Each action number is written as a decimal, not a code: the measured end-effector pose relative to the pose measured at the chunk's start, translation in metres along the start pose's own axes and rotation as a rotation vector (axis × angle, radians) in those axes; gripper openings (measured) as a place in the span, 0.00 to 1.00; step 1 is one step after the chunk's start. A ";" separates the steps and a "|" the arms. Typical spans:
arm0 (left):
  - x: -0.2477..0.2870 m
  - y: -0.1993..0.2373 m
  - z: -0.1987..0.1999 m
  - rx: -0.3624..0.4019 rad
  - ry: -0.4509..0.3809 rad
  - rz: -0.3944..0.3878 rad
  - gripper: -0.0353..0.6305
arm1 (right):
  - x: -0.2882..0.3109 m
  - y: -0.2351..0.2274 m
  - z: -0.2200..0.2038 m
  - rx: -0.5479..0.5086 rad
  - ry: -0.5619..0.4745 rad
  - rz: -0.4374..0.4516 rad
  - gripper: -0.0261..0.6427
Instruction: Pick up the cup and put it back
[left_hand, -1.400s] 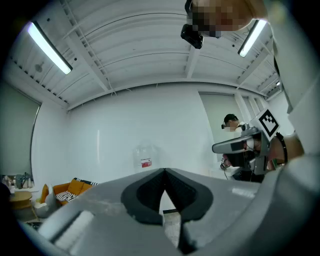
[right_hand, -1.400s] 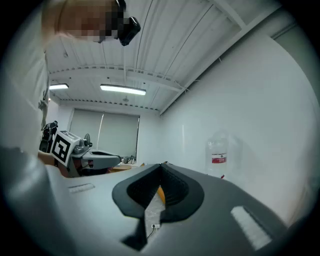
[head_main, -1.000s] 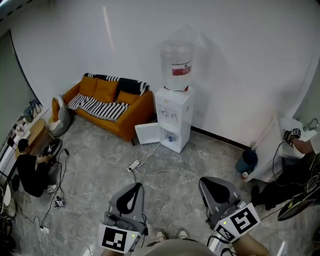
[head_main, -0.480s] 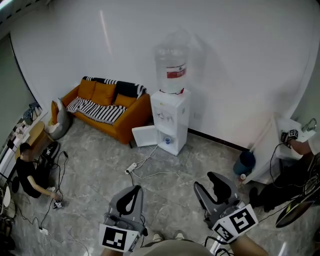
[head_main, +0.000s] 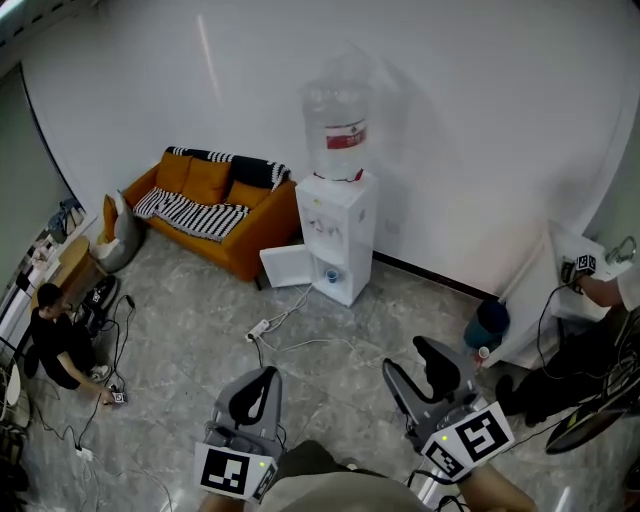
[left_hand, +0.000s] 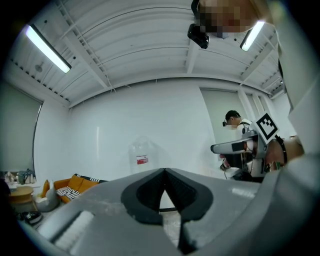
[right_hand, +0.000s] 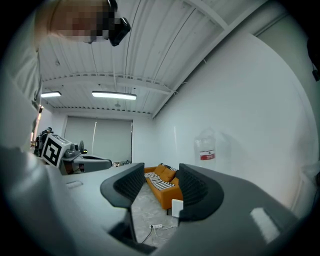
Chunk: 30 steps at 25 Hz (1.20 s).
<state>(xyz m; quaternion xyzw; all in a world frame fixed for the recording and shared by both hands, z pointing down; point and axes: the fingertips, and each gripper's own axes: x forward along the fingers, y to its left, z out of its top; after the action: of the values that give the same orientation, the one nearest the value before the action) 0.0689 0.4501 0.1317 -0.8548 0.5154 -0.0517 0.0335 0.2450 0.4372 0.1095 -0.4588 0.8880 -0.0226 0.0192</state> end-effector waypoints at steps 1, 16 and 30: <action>0.002 -0.001 -0.001 -0.003 0.002 0.001 0.06 | 0.001 -0.001 -0.002 0.001 0.003 0.007 0.36; 0.067 0.043 -0.033 0.022 -0.040 -0.003 0.06 | 0.072 -0.028 -0.047 -0.033 0.032 0.026 0.39; 0.180 0.206 -0.044 -0.035 -0.004 -0.044 0.06 | 0.262 -0.051 -0.053 -0.037 0.104 -0.021 0.40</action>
<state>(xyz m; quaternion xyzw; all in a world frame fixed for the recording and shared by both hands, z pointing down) -0.0337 0.1944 0.1624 -0.8664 0.4973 -0.0417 0.0186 0.1327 0.1953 0.1621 -0.4667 0.8832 -0.0303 -0.0358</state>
